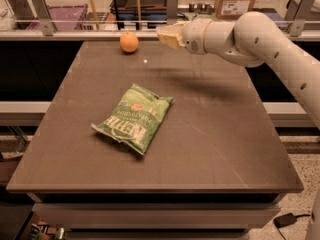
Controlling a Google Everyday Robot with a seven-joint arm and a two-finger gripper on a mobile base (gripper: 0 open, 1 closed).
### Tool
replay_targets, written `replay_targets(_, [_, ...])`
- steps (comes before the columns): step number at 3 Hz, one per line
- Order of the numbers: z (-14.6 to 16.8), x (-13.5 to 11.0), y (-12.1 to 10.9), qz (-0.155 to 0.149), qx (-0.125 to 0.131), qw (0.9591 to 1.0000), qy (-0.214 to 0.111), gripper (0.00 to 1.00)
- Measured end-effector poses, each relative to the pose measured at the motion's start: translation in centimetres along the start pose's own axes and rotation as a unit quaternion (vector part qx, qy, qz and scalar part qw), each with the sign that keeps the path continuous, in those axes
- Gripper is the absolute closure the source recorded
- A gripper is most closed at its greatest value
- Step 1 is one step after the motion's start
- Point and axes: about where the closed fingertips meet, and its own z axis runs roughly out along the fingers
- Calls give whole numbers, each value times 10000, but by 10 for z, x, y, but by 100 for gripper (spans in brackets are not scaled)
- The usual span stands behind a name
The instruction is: Move apple near orange
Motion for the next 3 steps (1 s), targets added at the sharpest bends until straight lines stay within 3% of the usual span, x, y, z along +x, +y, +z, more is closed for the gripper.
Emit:
replay_targets(2, [5,-1,4,3,-43,10000,-9,13])
replay_targets(3, [7,-1,6,4,-66,10000,-14,0])
